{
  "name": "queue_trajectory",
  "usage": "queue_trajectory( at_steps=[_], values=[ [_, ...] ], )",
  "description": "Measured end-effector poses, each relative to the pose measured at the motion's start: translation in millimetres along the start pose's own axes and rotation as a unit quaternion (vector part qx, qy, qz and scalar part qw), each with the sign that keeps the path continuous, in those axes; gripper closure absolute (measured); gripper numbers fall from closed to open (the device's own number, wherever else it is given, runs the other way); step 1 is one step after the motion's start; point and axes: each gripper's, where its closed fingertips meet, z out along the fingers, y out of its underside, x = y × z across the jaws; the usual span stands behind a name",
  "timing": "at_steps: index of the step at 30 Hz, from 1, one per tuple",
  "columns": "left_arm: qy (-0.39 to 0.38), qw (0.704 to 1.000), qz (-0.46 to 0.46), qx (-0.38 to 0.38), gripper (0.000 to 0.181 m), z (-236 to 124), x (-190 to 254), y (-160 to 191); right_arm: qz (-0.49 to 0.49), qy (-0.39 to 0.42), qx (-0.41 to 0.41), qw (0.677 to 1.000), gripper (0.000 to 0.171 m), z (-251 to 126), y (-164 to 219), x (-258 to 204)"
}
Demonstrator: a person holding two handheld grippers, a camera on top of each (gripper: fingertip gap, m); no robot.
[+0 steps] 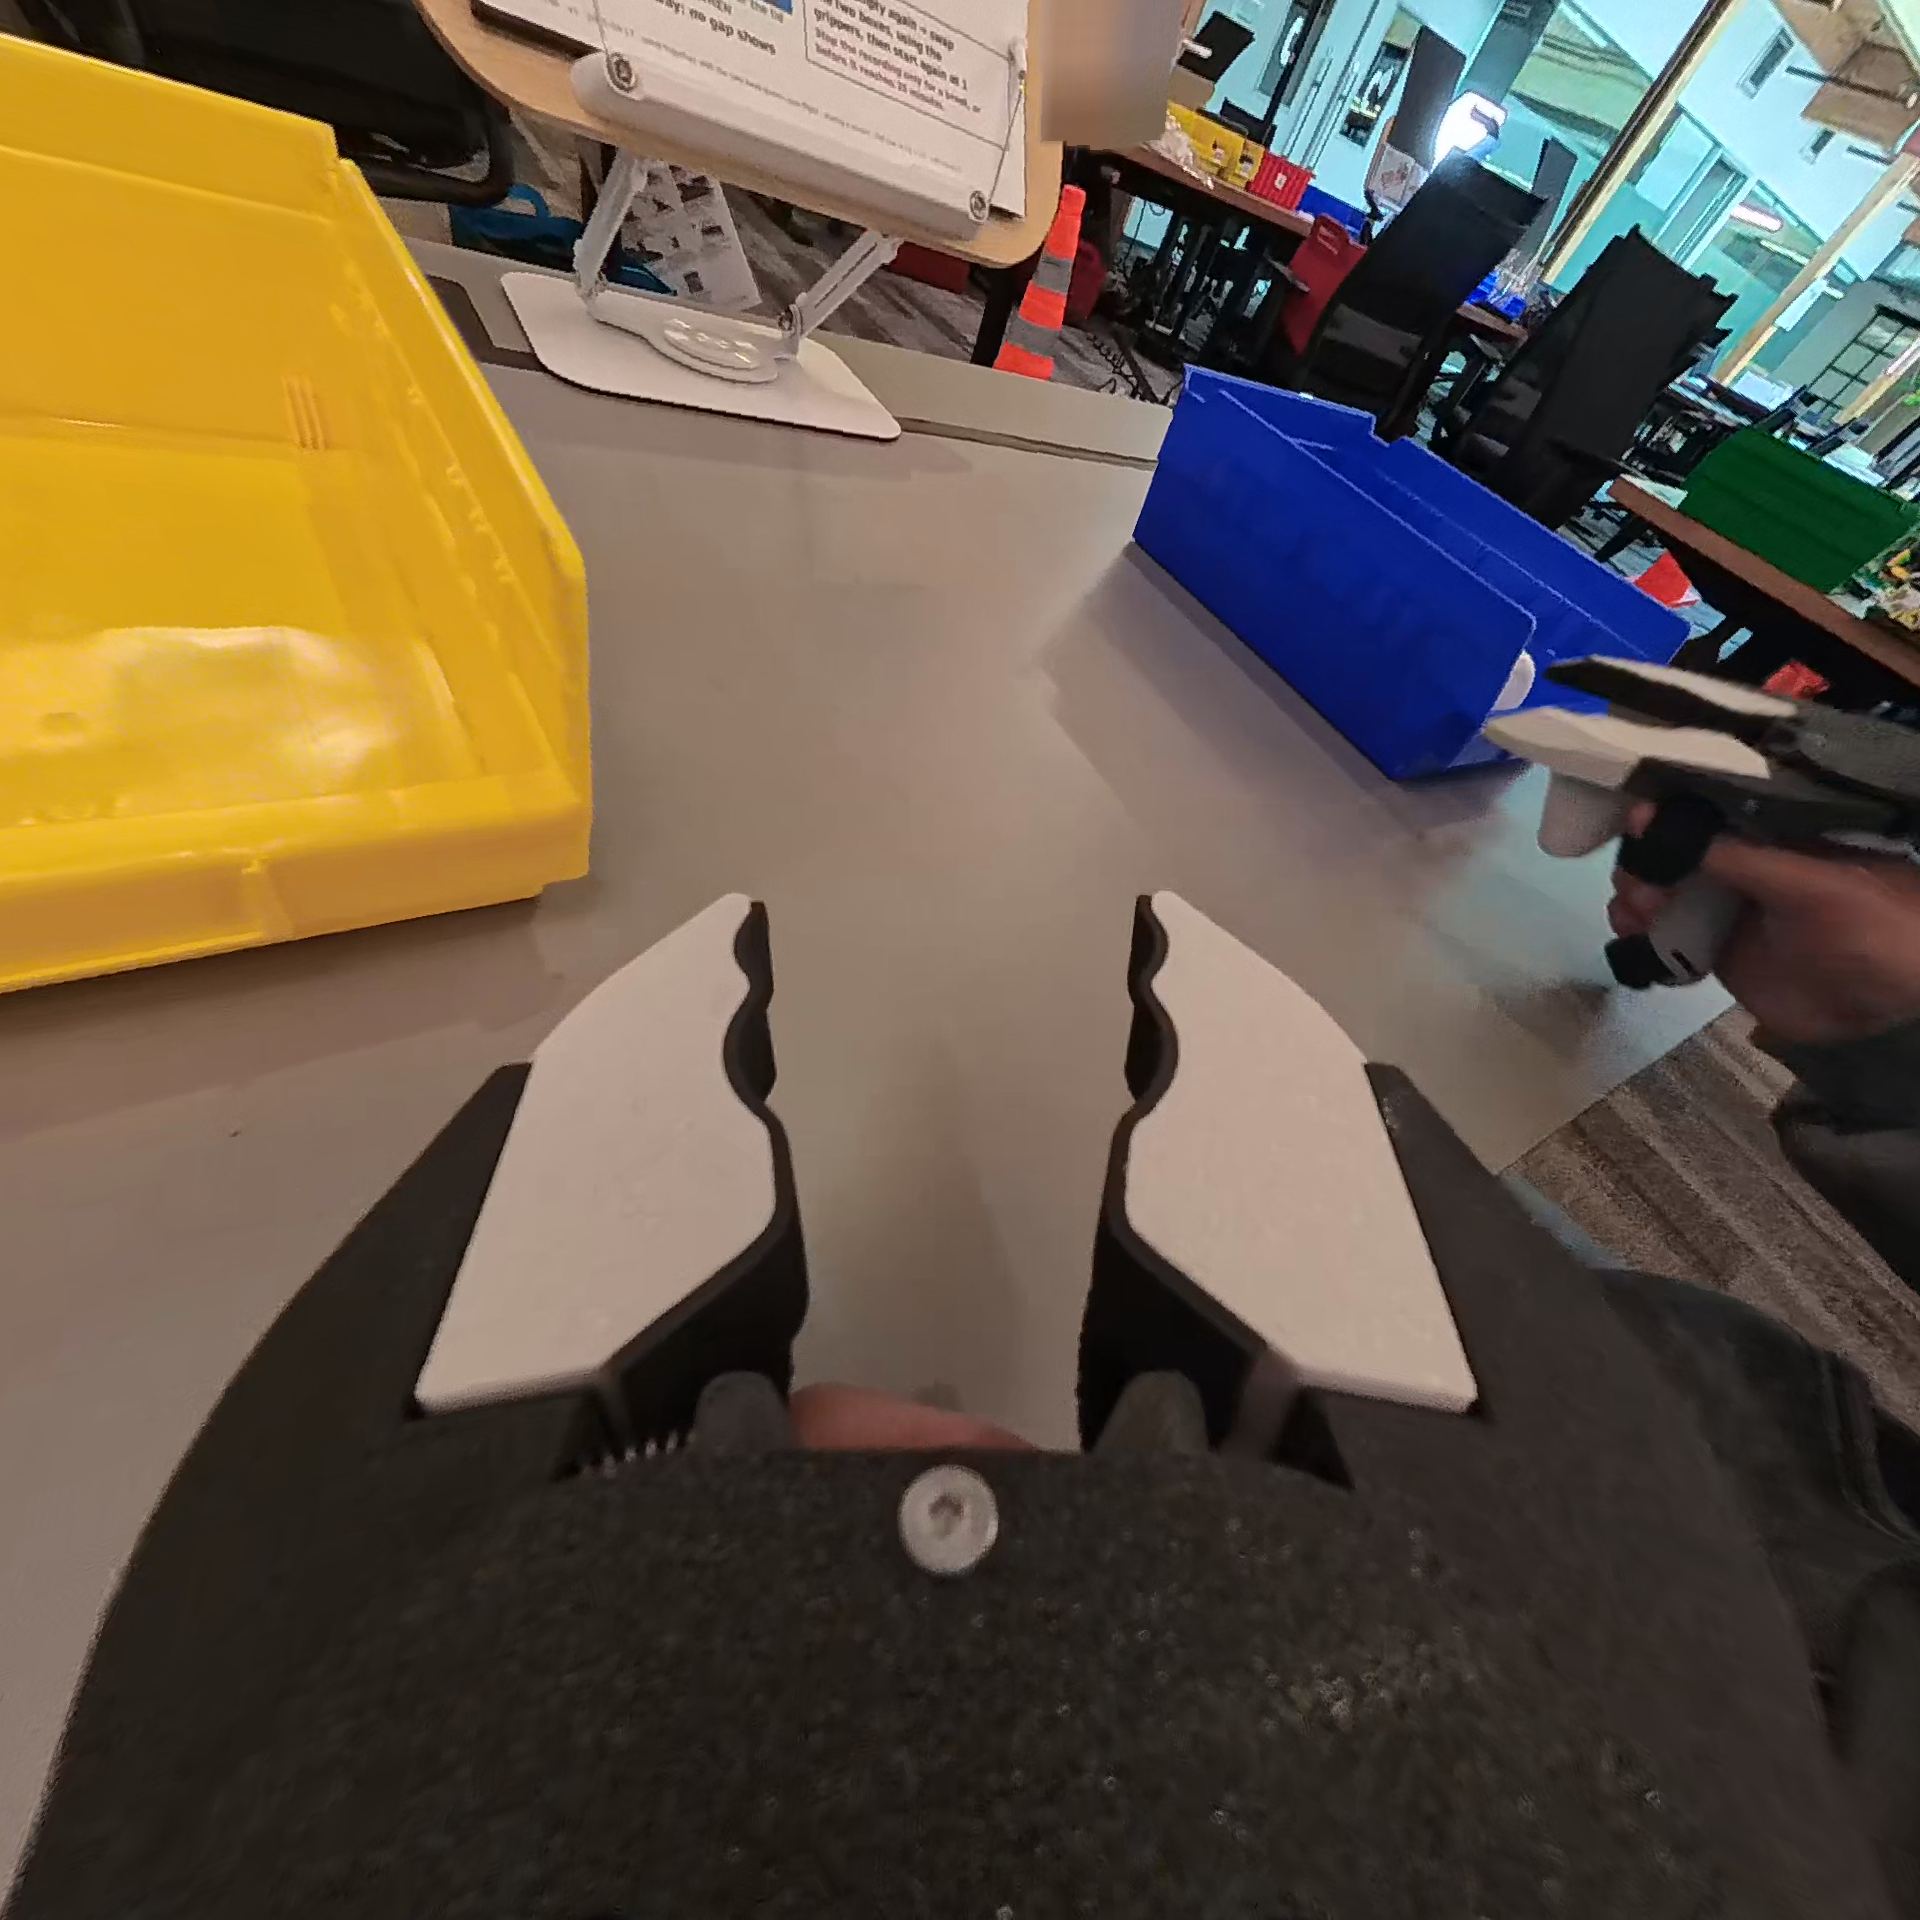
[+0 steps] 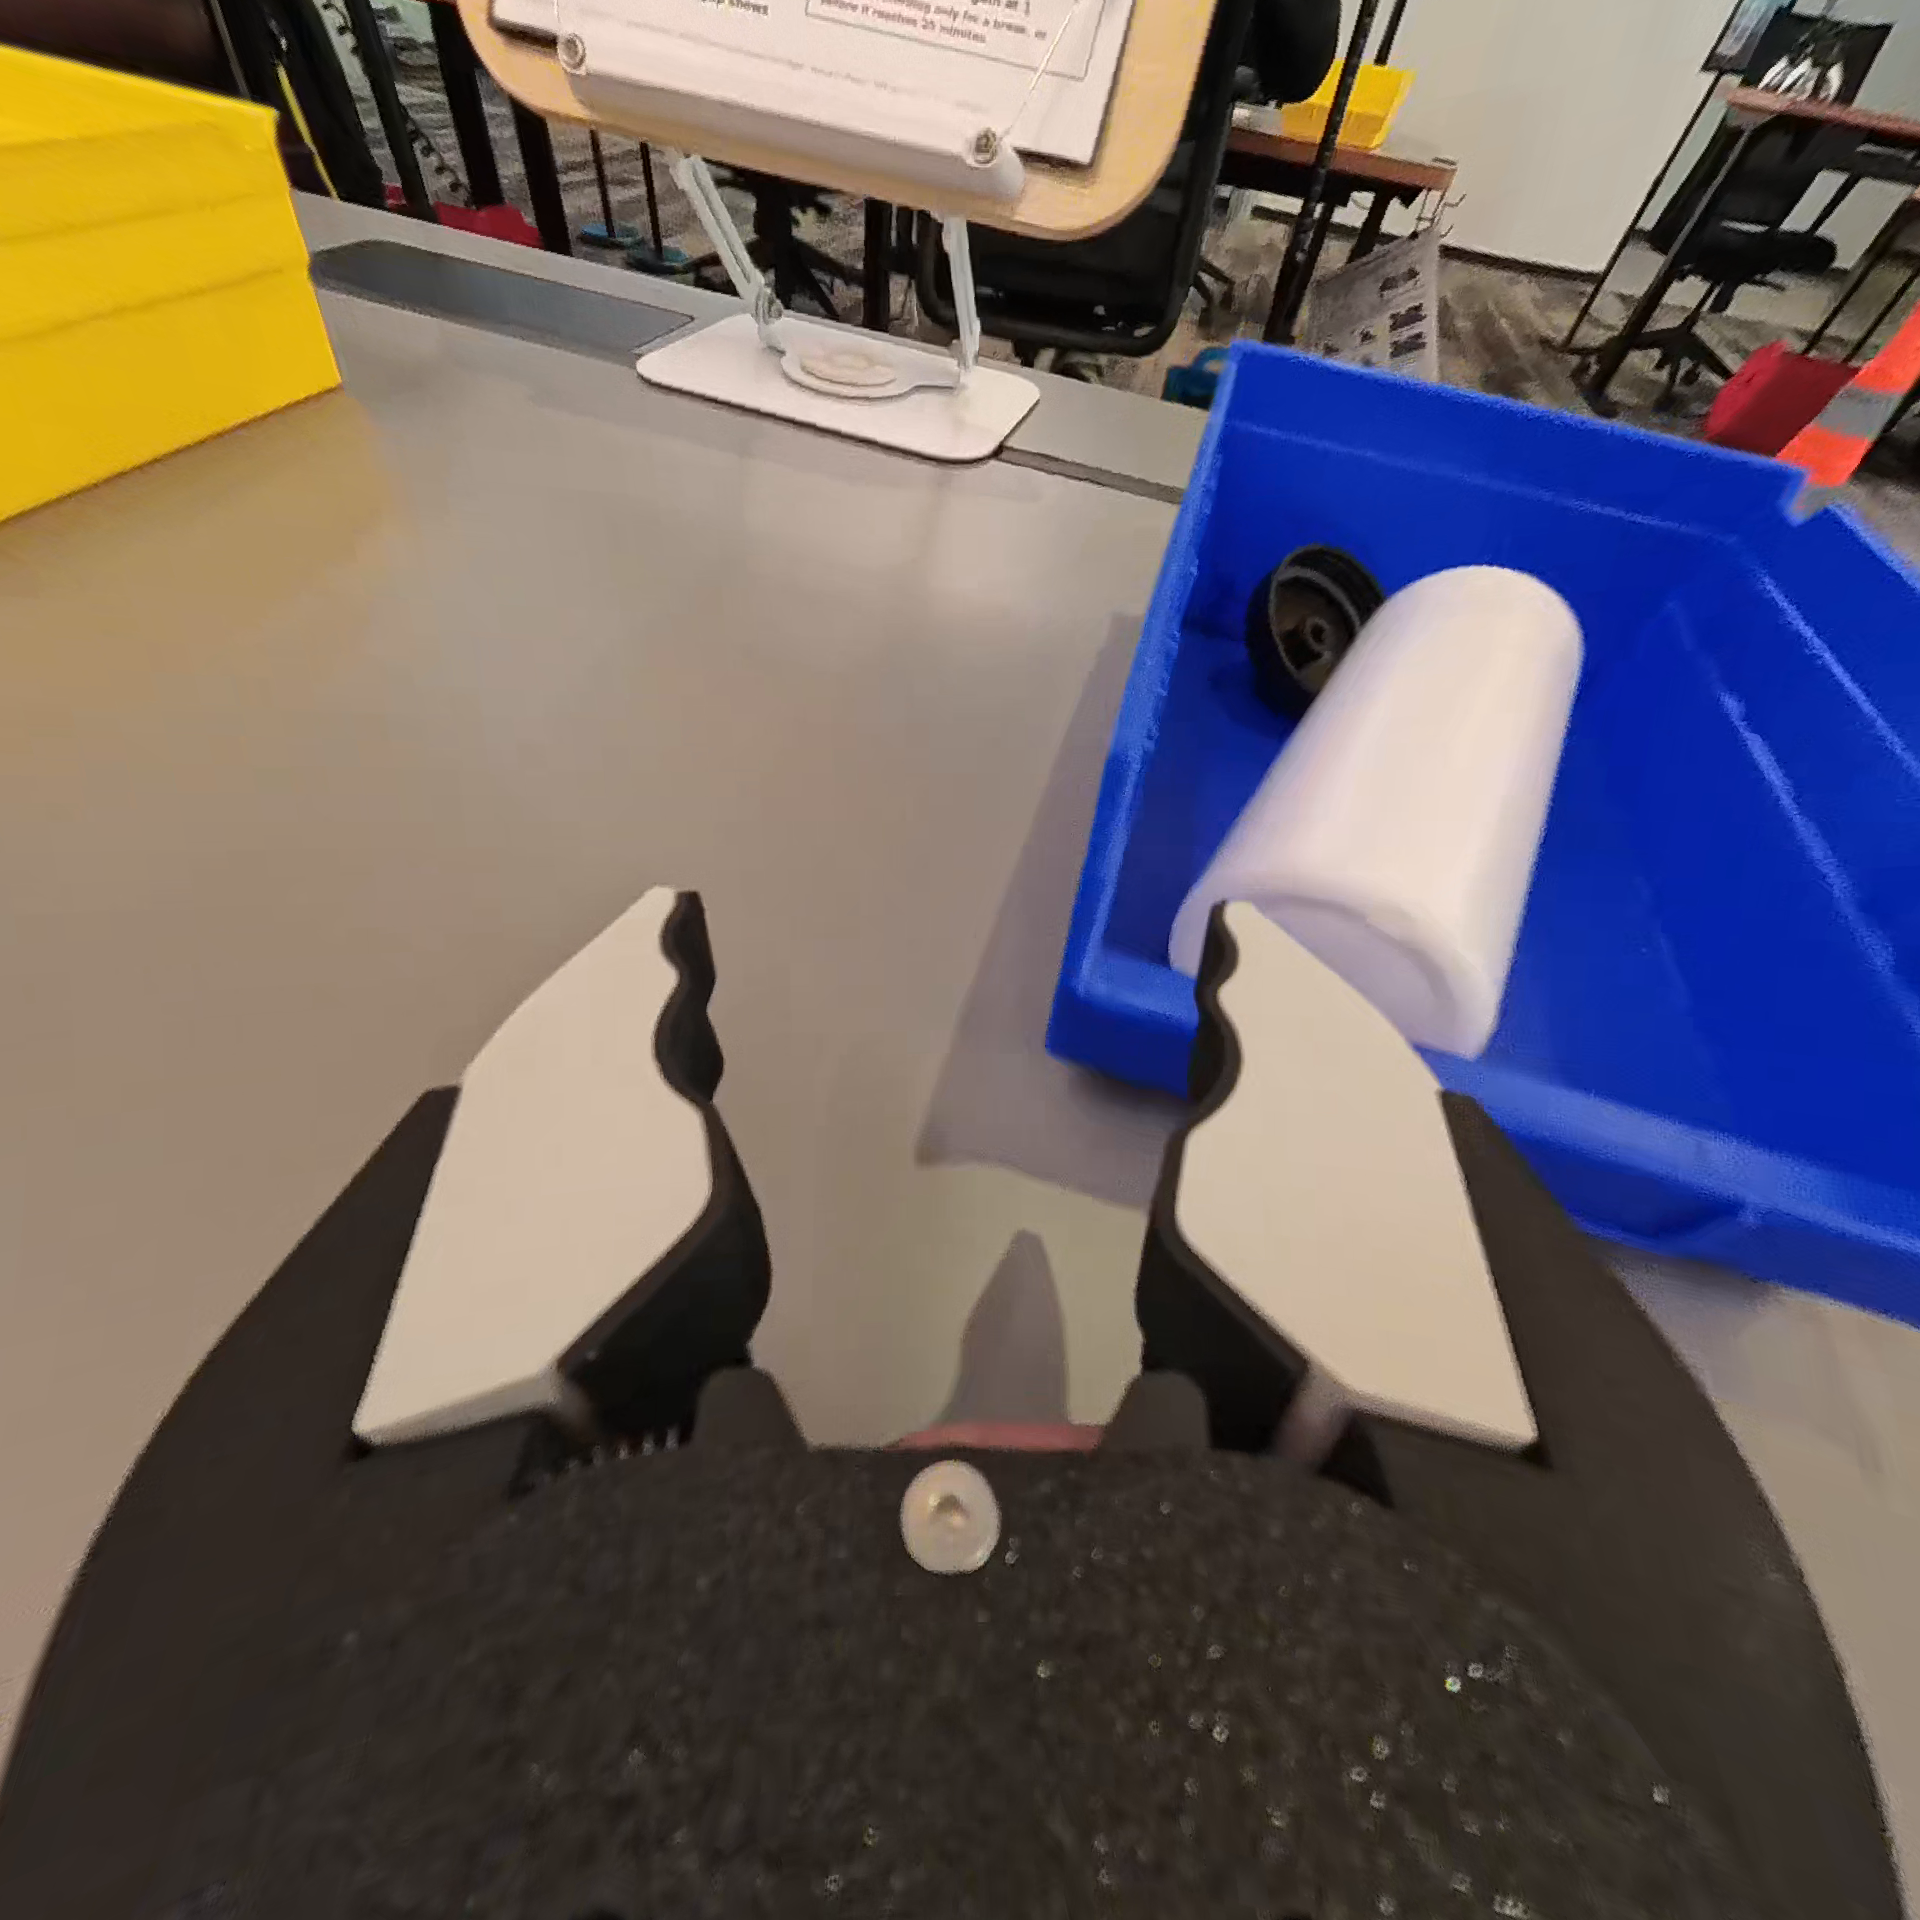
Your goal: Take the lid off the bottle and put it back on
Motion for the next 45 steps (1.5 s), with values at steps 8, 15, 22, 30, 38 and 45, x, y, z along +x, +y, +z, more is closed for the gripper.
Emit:
queue_trajectory(
  at_steps=[8, 15, 22, 30, 38, 45],
  values=[
    [0.006, 0.997, 0.067, -0.046, 0.115, 35.8, 19.5, 16.5, 0.053, -0.1, -0.043, 0.993, 0.075, 39.6, -12.2, -45.1],
    [0.058, 0.983, 0.162, -0.064, 0.104, 111.6, 91.7, 19.1, 0.069, -0.136, 0.038, 0.987, 0.097, -37.7, -36.5, -72.3],
    [0.115, 0.976, 0.157, -0.094, 0.106, 209.9, 185.9, 20.2, 0.055, 0.213, 0.061, 0.974, 0.103, -85.5, -16.3, 72.8],
    [0.019, 0.973, 0.187, -0.137, 0.174, 240.8, 162.2, 29.8, 0.19, 0.155, -0.079, 0.966, 0.148, -46.6, 52.7, 73.6],
    [-0.023, 0.981, 0.185, -0.062, 0.177, 207.7, 131.5, -13.5, 0.121, 0.208, -0.02, 0.97, 0.167, -37.9, -4.6, 53.3],
    [-0.115, 0.978, 0.171, 0.021, 0.177, 140.2, 60.6, -75.5, 0.103, 0.124, 0.09, 0.983, 0.167, 4.4, -81.9, -17.7]
  ],
)
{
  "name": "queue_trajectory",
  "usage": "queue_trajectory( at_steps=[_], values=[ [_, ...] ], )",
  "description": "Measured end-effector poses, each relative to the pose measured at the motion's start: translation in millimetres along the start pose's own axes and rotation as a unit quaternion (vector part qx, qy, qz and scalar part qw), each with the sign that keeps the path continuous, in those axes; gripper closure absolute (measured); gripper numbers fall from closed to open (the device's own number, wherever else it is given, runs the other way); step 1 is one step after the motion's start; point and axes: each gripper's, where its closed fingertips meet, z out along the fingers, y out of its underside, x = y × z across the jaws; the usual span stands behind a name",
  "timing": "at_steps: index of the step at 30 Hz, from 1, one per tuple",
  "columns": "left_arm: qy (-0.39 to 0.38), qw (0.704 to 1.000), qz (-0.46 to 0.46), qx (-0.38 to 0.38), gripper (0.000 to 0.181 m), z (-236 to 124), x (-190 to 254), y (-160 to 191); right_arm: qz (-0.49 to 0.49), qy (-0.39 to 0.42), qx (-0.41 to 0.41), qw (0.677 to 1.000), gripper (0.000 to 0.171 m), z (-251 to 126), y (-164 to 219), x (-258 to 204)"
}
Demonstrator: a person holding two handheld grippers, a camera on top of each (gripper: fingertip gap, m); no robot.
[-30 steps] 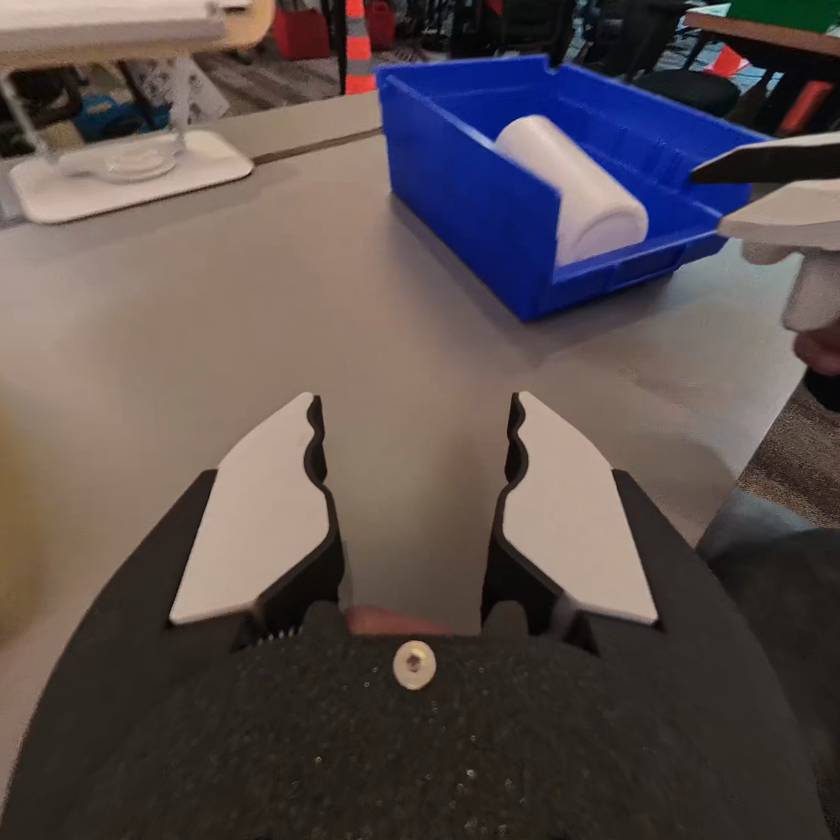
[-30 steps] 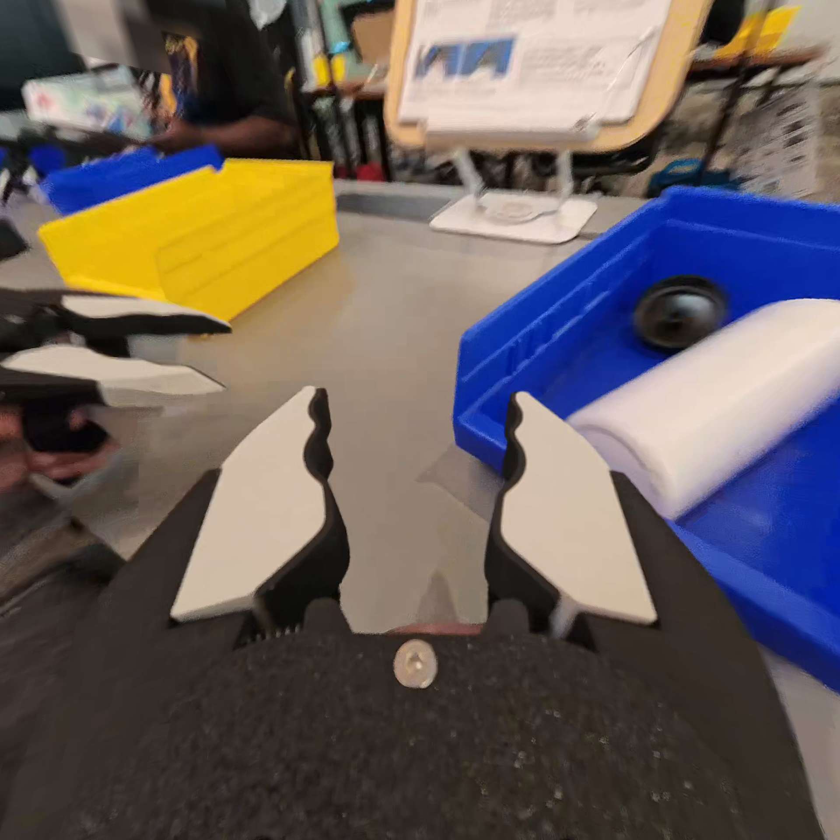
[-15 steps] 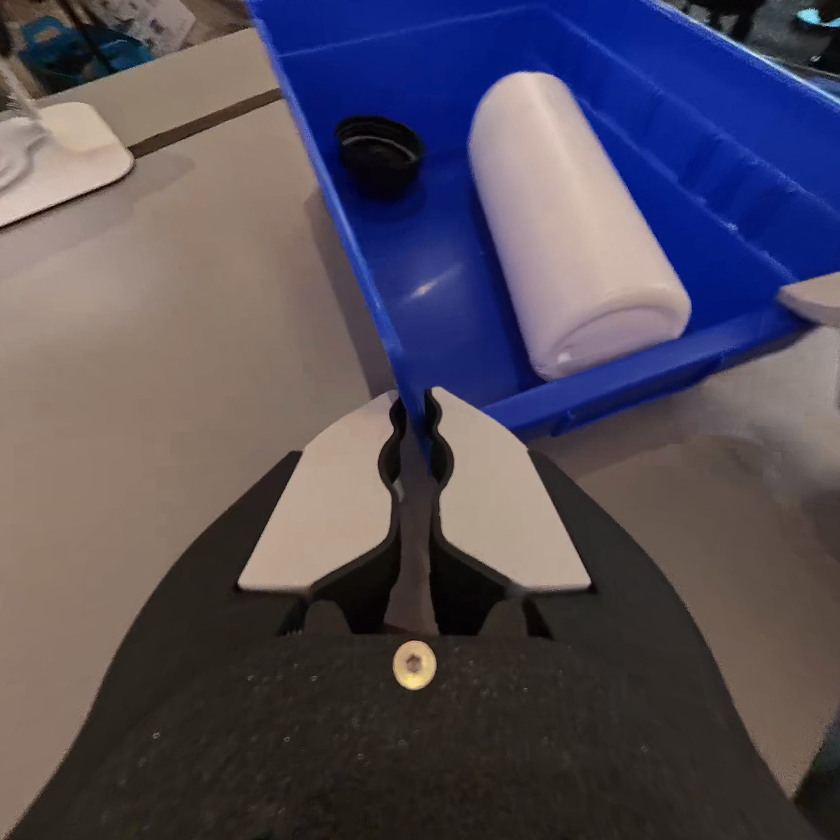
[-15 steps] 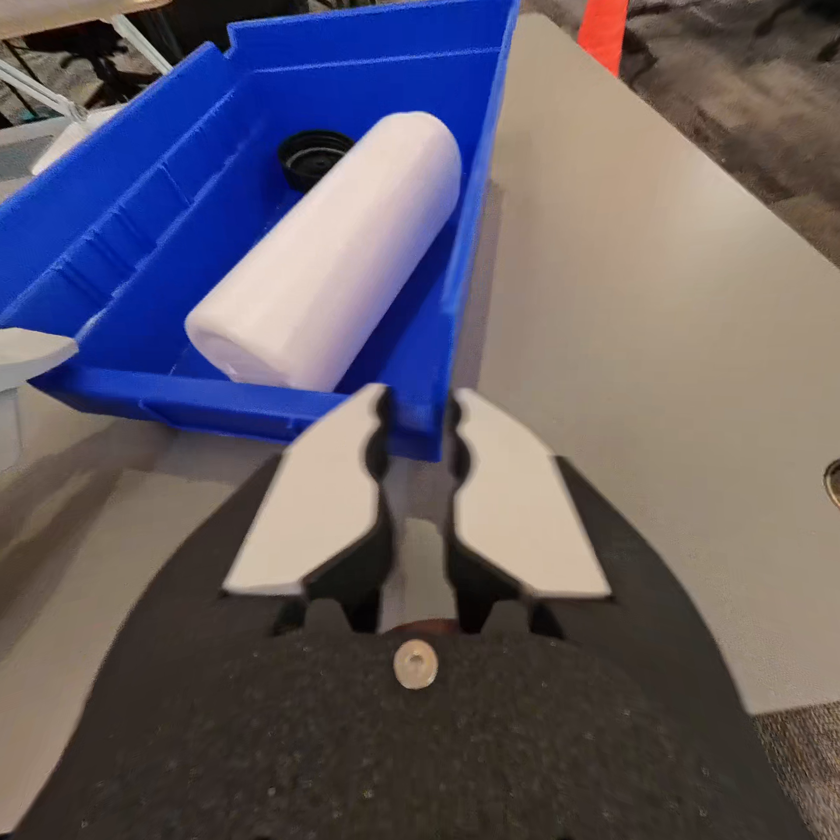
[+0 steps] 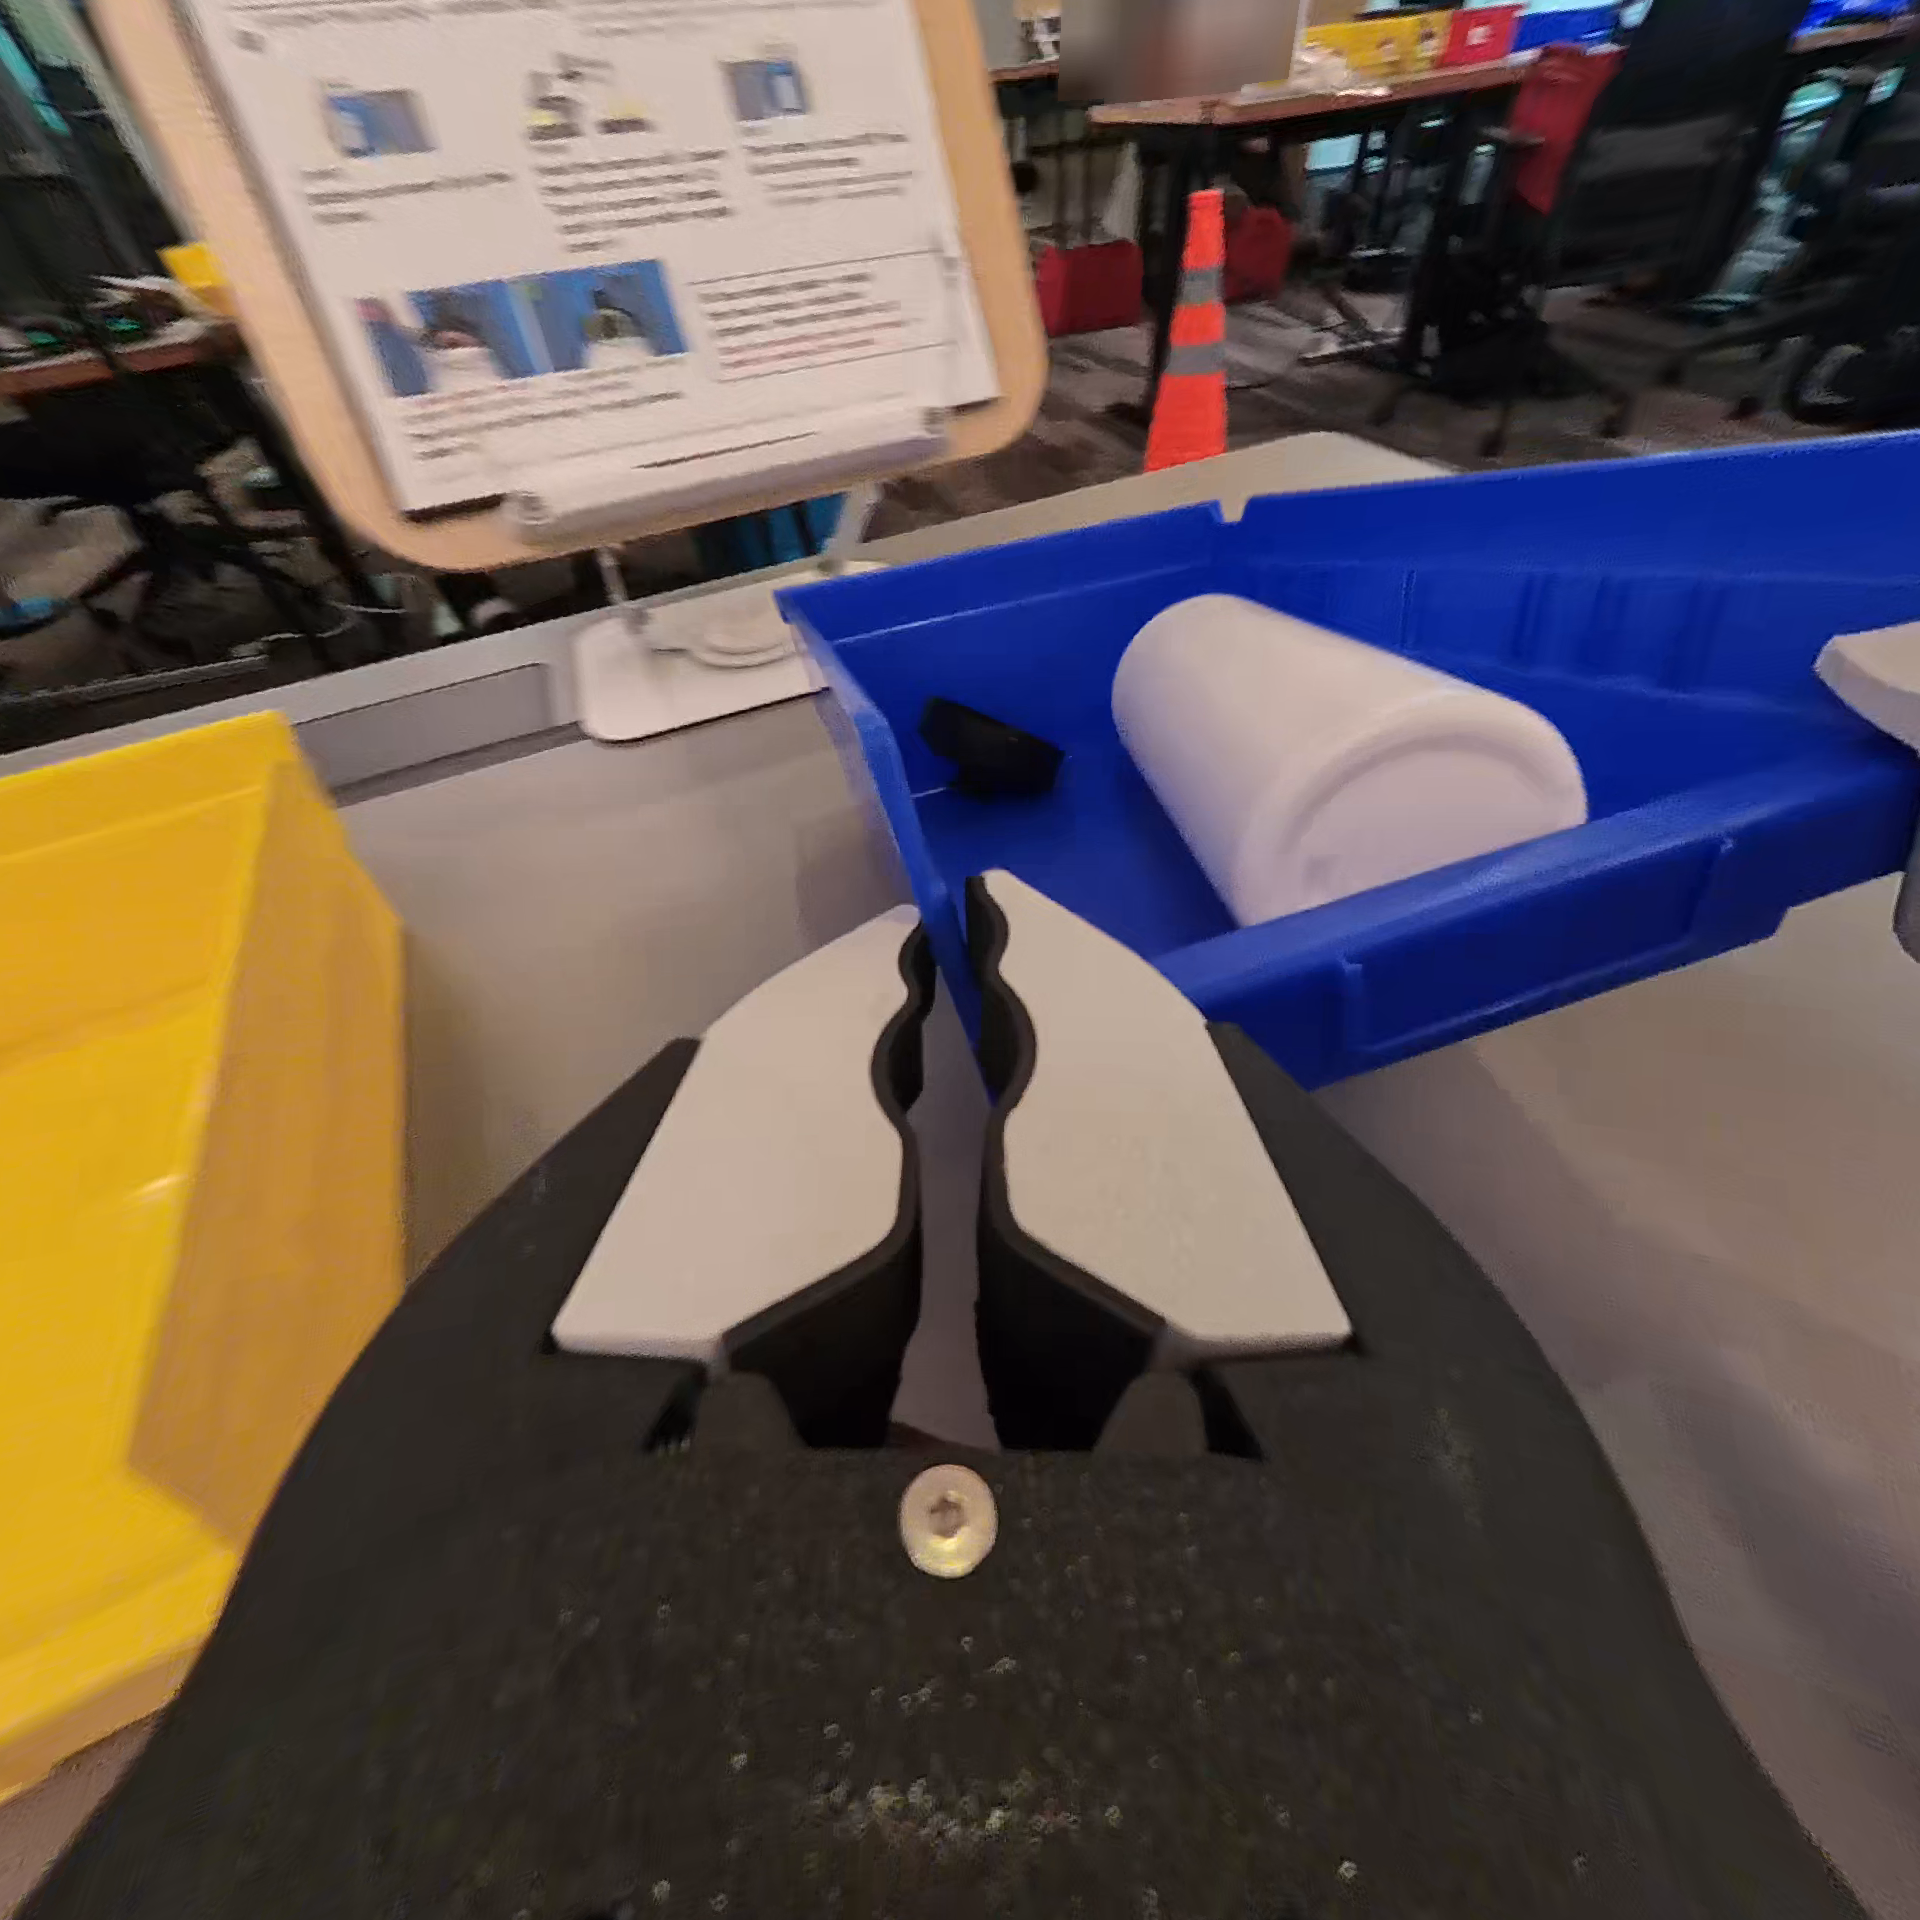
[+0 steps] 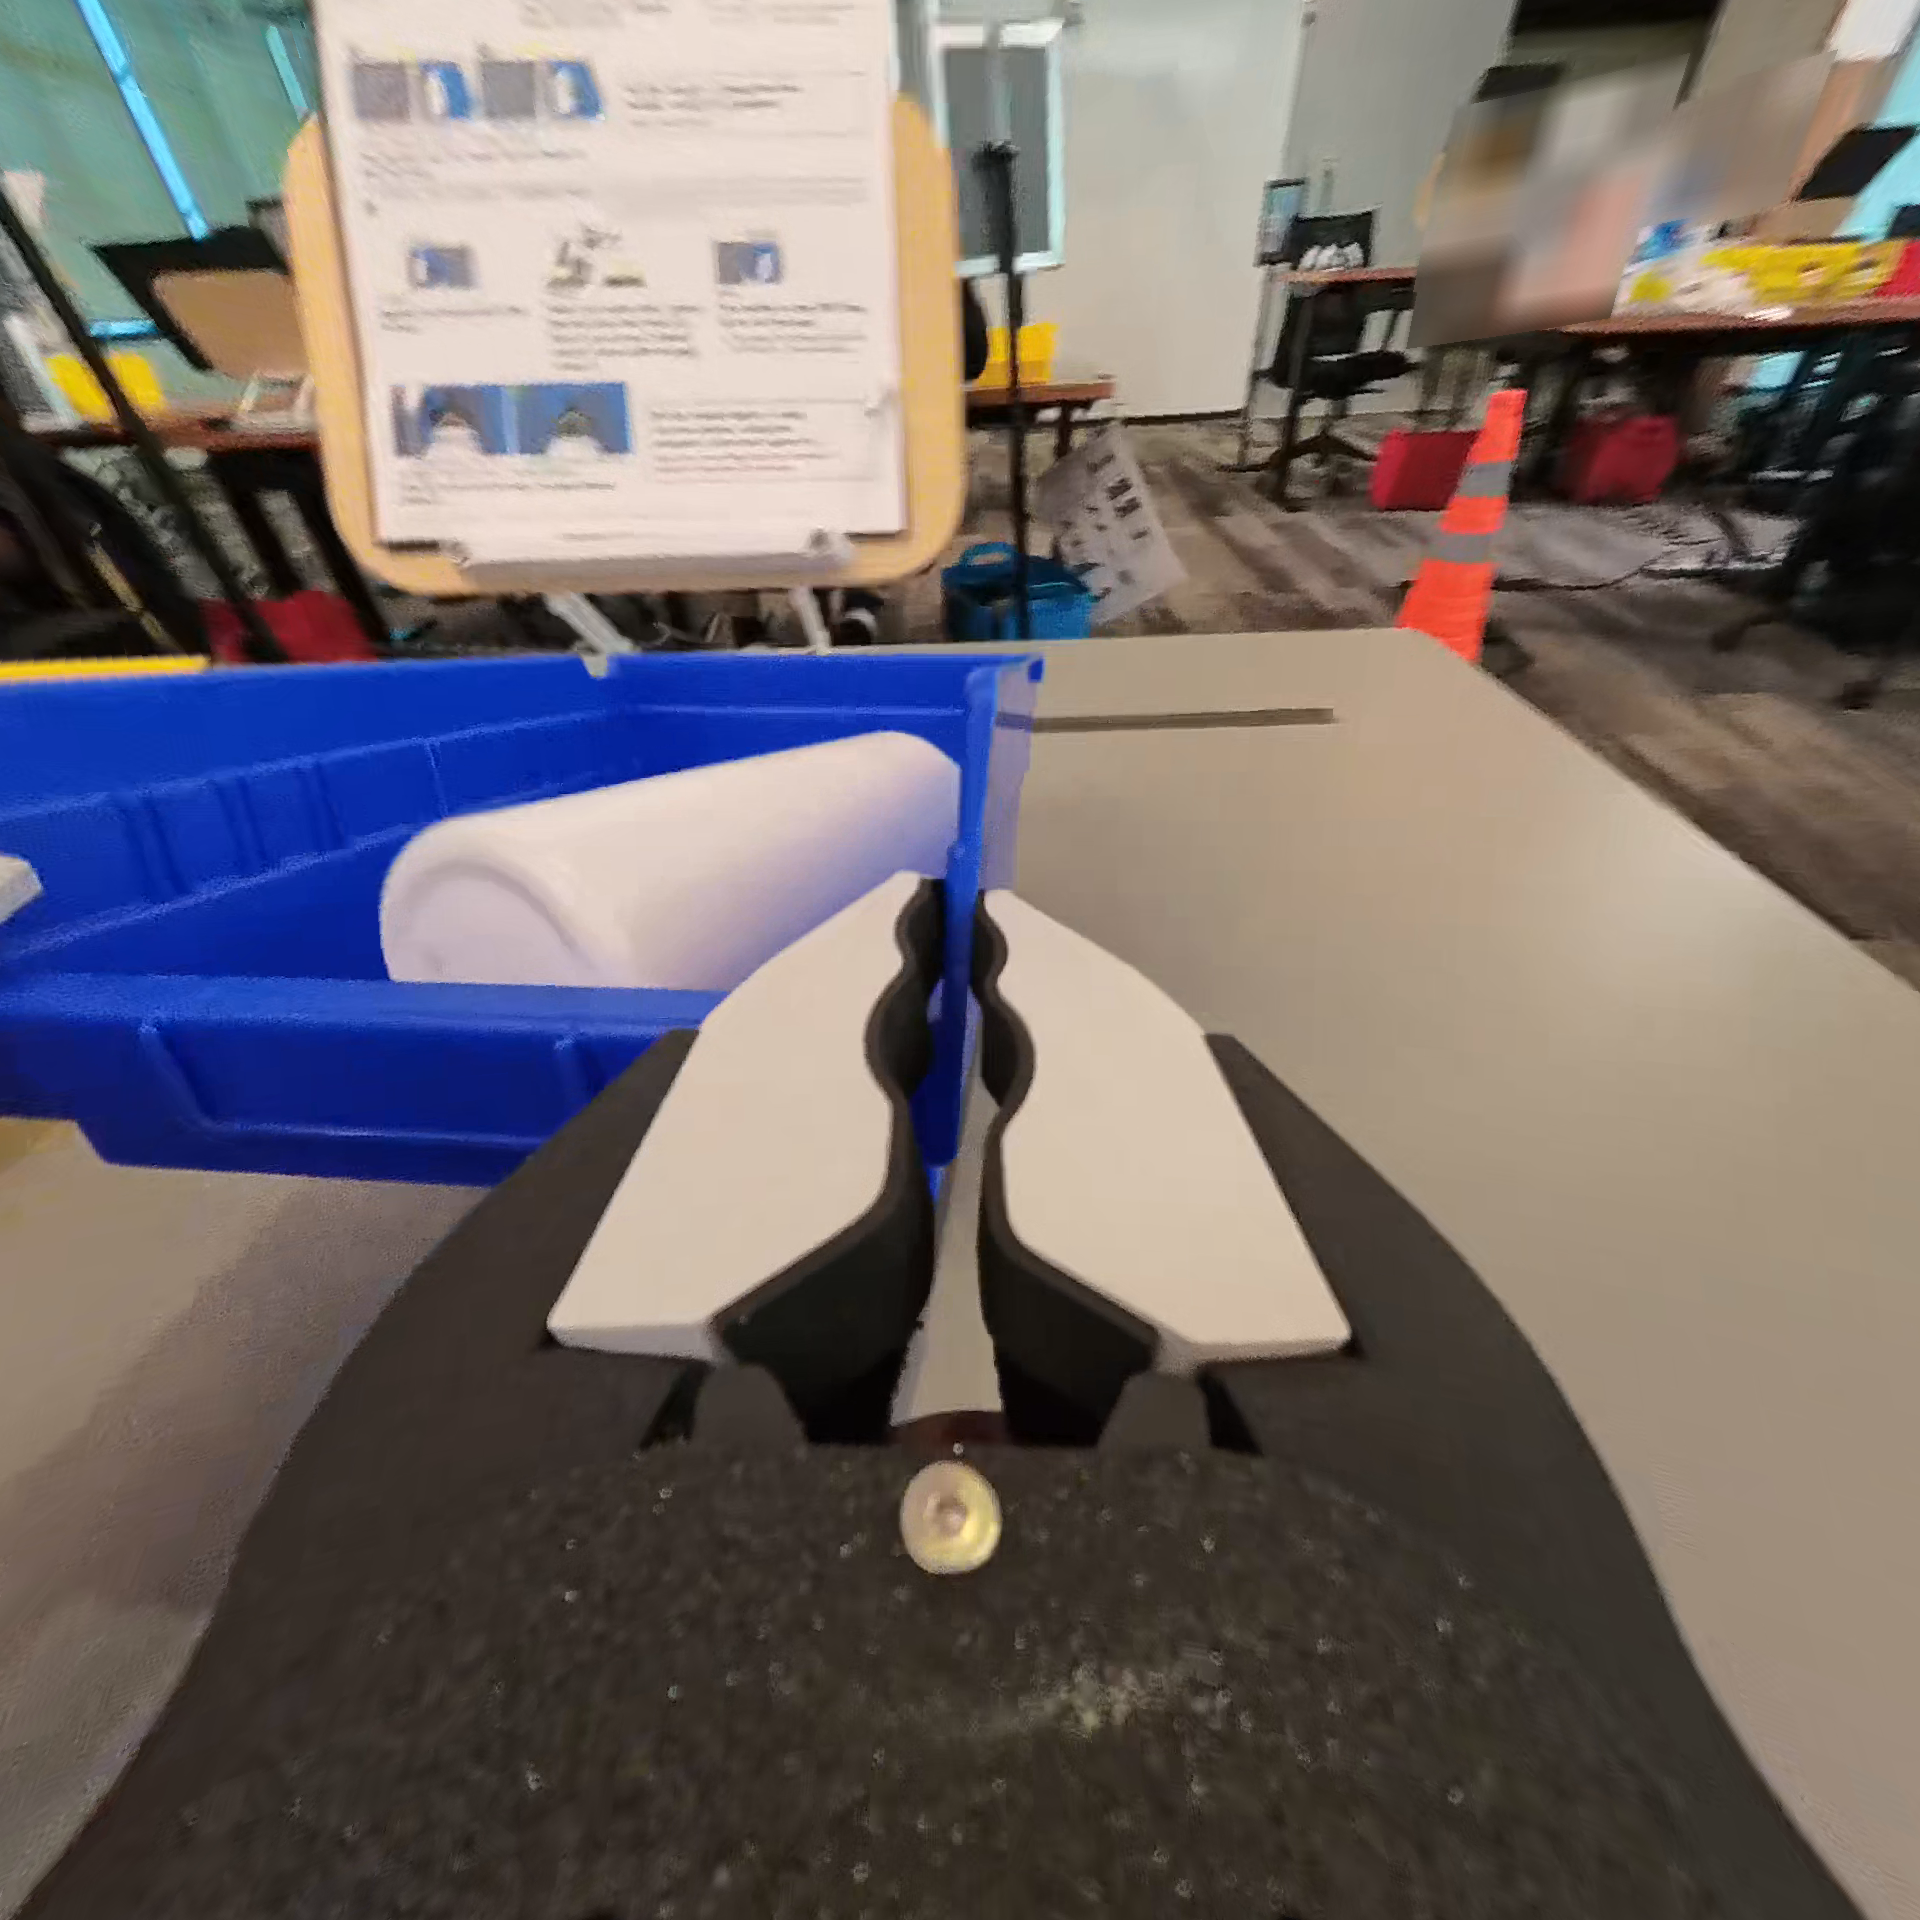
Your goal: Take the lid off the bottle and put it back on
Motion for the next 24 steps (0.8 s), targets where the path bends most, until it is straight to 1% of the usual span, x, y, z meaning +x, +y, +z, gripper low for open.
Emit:
queue_trajectory(
  at_steps=[3, 6, 9, 14, 16, 17, 18, 19, 20, 21, 22, 24],
  values=[
    [-0.034, 0.999, -0.007, 0.002, 0.177, -12.9, -31.9, 13.5, -0.007, -0.033, -0.007, 0.999, 0.167, 14.2, 4.5, -36.5],
    [-0.063, 0.998, -0.016, 0.009, 0.176, -32.7, -57.3, 26.0, -0.024, -0.063, 0.01, 0.998, 0.167, 17.1, -0.9, -69.4],
    [-0.094, 0.995, -0.019, -0.001, 0.177, -43.8, -80.9, 43.5, -0.041, -0.088, 0.008, 0.995, 0.167, 22.1, 9.8, -99.1],
    [-0.108, 0.989, -0.07, -0.074, 0.178, -35.7, -109.8, 83.7, -0.053, -0.132, -0.084, 0.986, 0.165, 26.9, 65.1, -130.4],
    [-0.102, 0.982, -0.1, -0.124, 0.178, -31.5, -110.3, 106.4, -0.067, -0.145, -0.12, 0.98, 0.164, 27.9, 80.6, -135.0],
    [-0.092, 0.98, -0.107, -0.141, 0.177, -30.3, -107.6, 114.4, -0.068, -0.149, -0.146, 0.976, 0.164, 28.5, 90.9, -134.3],
    [-0.082, 0.98, -0.115, -0.144, 0.176, -32.0, -104.9, 116.1, -0.058, -0.16, -0.147, 0.974, 0.164, 28.7, 93.5, -133.7],
    [-0.063, 0.979, -0.126, -0.144, 0.167, -36.3, -100.4, 115.5, -0.05, -0.177, -0.148, 0.972, 0.163, 27.1, 93.7, -134.1],
    [-0.05, 0.979, -0.14, -0.14, 0.146, -43.4, -98.5, 113.5, -0.045, -0.194, -0.156, 0.968, 0.162, 24.2, 94.1, -134.4],
    [-0.041, 0.978, -0.157, -0.13, 0.133, -54.0, -100.0, 109.6, -0.044, -0.208, -0.163, 0.963, 0.162, 19.5, 94.4, -133.5],
    [-0.035, 0.978, -0.177, -0.11, 0.131, -68.1, -106.0, 102.8, -0.049, -0.218, -0.163, 0.961, 0.157, 13.9, 93.4, -130.5],
    [-0.061, 0.974, -0.21, -0.067, 0.128, -101.7, -142.2, 91.5, -0.076, -0.23, -0.148, 0.959, 0.147, 0.9, 90.5, -120.8]
  ],
)
